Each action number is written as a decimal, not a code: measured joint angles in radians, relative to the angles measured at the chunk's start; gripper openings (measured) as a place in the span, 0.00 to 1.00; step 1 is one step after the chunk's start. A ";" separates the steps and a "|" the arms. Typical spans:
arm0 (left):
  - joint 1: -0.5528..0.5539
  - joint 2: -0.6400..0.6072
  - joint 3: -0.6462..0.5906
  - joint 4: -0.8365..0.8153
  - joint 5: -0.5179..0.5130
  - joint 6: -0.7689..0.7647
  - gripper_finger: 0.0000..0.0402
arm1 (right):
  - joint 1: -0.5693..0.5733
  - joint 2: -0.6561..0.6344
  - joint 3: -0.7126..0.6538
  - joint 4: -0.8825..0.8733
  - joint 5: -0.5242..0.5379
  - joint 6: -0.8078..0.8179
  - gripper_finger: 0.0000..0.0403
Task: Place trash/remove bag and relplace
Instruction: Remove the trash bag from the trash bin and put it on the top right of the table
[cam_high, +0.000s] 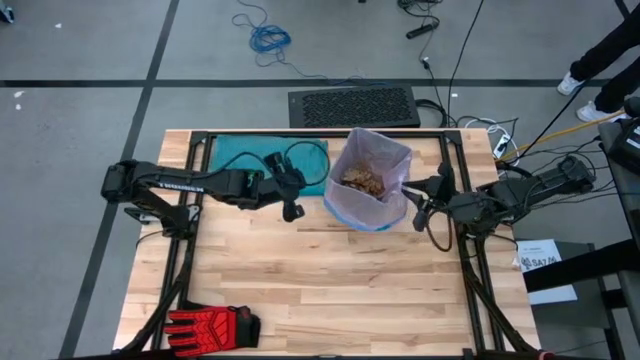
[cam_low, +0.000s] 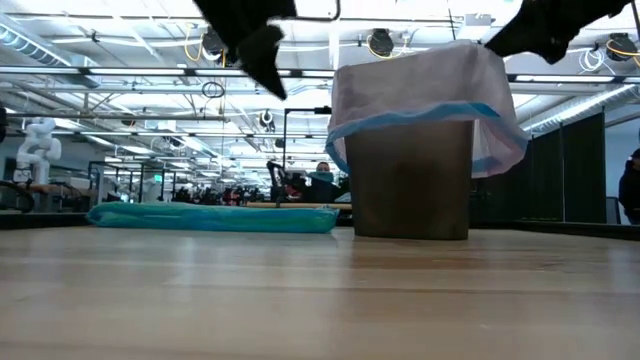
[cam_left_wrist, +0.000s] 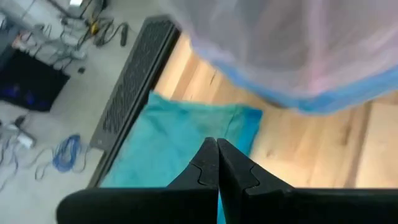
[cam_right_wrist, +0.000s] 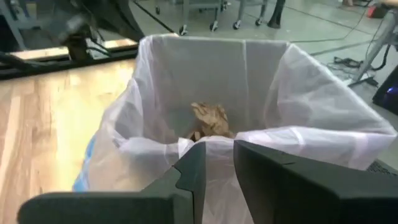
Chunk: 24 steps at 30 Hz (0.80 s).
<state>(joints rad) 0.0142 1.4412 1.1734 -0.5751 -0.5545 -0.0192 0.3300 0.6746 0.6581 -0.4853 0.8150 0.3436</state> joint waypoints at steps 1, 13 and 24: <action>0.008 -0.012 -0.037 0.040 0.004 -0.002 0.00 | 0.001 0.000 0.002 -0.003 0.017 0.019 0.19; 0.177 -0.035 -0.199 0.471 0.235 0.024 0.00 | -0.185 0.000 0.002 -0.119 0.355 0.200 0.17; 0.184 -0.036 -0.199 0.481 0.209 0.054 0.00 | -0.437 0.001 0.002 -0.113 0.180 0.021 0.00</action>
<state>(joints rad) 0.1979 1.4055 0.9745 -0.0940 -0.3452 0.0345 -0.1073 0.6756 0.6601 -0.5980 0.9953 0.3642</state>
